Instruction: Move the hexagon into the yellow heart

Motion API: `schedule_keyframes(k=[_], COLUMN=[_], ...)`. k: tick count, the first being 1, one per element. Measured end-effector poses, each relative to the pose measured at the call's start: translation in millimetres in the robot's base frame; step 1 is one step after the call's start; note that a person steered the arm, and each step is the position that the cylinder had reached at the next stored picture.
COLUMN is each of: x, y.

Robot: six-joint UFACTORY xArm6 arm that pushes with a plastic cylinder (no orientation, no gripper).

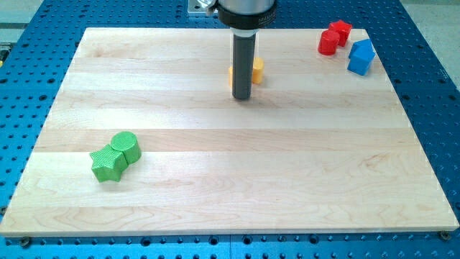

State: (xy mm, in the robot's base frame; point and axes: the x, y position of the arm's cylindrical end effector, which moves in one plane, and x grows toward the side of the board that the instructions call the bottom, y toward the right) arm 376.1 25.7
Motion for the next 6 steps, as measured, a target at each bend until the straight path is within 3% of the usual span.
schedule_keyframes(k=[4, 6], x=[-3.2, -25.4], y=[-61.5, 2.9])
